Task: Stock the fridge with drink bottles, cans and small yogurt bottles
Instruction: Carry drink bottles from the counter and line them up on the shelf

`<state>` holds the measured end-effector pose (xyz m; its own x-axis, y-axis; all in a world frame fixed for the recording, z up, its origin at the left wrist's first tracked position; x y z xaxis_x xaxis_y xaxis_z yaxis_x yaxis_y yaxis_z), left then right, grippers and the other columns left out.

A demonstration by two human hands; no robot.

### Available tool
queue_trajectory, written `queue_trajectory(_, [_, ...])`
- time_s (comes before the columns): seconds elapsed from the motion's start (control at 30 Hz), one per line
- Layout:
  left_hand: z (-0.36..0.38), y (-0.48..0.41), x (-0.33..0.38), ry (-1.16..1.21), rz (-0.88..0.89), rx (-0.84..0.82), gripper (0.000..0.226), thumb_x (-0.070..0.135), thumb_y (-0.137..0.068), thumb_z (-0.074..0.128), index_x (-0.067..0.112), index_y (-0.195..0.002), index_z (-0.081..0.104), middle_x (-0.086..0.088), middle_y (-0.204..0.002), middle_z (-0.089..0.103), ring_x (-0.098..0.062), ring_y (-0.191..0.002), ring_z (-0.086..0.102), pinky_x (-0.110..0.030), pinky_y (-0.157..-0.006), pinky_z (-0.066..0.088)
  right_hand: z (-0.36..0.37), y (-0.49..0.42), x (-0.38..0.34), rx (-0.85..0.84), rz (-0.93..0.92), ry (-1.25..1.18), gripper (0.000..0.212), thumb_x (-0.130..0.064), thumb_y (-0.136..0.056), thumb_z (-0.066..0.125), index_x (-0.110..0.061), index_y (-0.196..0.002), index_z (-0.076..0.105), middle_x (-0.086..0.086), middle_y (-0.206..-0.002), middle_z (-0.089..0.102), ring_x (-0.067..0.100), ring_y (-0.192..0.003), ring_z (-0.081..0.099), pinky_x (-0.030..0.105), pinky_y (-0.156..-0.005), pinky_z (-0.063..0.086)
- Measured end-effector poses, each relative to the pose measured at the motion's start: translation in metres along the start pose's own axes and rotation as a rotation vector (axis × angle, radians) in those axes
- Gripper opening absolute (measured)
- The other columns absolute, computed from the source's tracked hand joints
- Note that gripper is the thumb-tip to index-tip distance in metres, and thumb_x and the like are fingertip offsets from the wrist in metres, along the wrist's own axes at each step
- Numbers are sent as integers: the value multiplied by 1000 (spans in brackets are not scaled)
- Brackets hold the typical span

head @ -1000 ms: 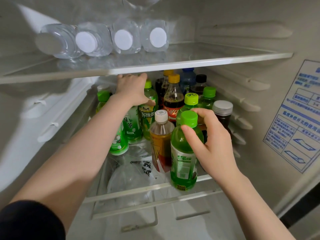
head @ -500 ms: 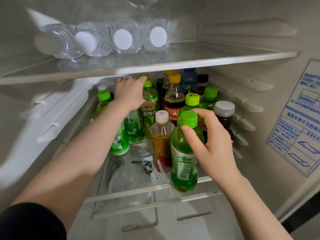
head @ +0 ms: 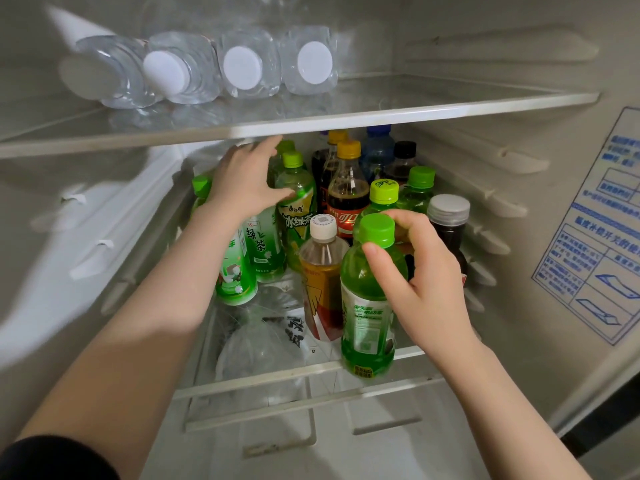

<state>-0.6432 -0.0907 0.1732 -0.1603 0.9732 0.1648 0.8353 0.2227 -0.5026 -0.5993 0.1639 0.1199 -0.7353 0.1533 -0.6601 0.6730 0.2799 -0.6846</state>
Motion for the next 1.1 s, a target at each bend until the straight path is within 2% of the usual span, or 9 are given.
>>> queue_trajectory(0.13, [-17,16,-5,119,8,154,64,26,-82,69,17,-139,41,-3,-132,56,-27,-121,50,-40,-97,41,1,0,0,7,-9,-9,30,-46,-86,51,-34,-114,49,-20,-107,60,3,-101,58,36,-84,52])
queue_trajectory(0.37, [-28,37,-1,139,-6,279,50,16,-87,62,16,-135,48,-3,-129,57,-25,-121,49,-40,-99,40,1,0,0,-3,-8,-21,31,-46,-86,50,-33,-114,49,-19,-107,60,3,-102,58,37,-85,52])
queue_trajectory(0.47, [-30,50,-2,139,-15,326,42,11,-89,54,16,-131,55,-3,-129,58,-24,-121,49,-34,-101,37,0,0,0,-10,-6,-25,31,-47,-86,50,-33,-114,49,-19,-107,60,3,-102,58,36,-85,52])
queue_trajectory(0.6, [-34,77,7,247,-5,450,28,7,-94,47,9,-115,66,-6,-115,64,-21,-109,57,-23,-92,37,-1,0,0,-21,-9,-42,30,-47,-86,51,-34,-113,49,-19,-106,60,2,-101,58,32,-85,52])
queue_trajectory(0.7, [-37,97,16,252,54,550,27,3,-94,44,4,-105,69,-9,-106,65,-20,-102,58,-23,-91,40,-2,-1,0,-48,4,-52,29,-45,-86,55,-34,-112,49,-20,-106,61,0,-101,58,32,-86,53])
queue_trajectory(0.8, [-38,108,8,263,-19,594,28,2,-92,44,4,-107,67,-9,-110,64,-19,-107,56,-21,-95,37,-3,-1,1,-68,0,-56,28,-43,-86,55,-35,-112,50,-22,-106,60,-2,-101,58,33,-86,53])
queue_trajectory(0.9, [-37,105,-4,193,-115,543,31,2,-90,46,5,-116,61,-10,-121,60,-23,-117,51,-27,-102,32,-6,1,-1,-83,-7,-76,29,-43,-86,55,-32,-113,51,-19,-107,61,-1,-102,58,34,-86,53])
queue_trajectory(1.0, [-30,95,-18,201,-222,383,43,6,-91,51,8,-134,48,-9,-139,47,-22,-132,38,-28,-110,23,-7,3,-3,-93,-18,-77,30,-43,-86,55,-31,-113,51,-18,-108,61,1,-103,58,35,-87,52])
queue_trajectory(1.1, [-24,90,-27,219,-273,273,53,10,-91,54,11,-142,39,-9,-149,34,-20,-140,27,-28,-115,15,-9,4,-4,-104,-28,-67,30,-41,-87,57,-30,-115,51,-17,-108,61,1,-102,58,33,-86,52])
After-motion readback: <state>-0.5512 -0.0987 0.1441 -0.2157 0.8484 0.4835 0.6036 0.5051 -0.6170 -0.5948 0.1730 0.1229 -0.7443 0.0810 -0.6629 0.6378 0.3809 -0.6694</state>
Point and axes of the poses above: each hand's wrist, its own y-axis away from the middle knuckle, its own z-axis out of the palm, x = y × z, the point moved 5 cm from there along -y, towards the middle knuckle
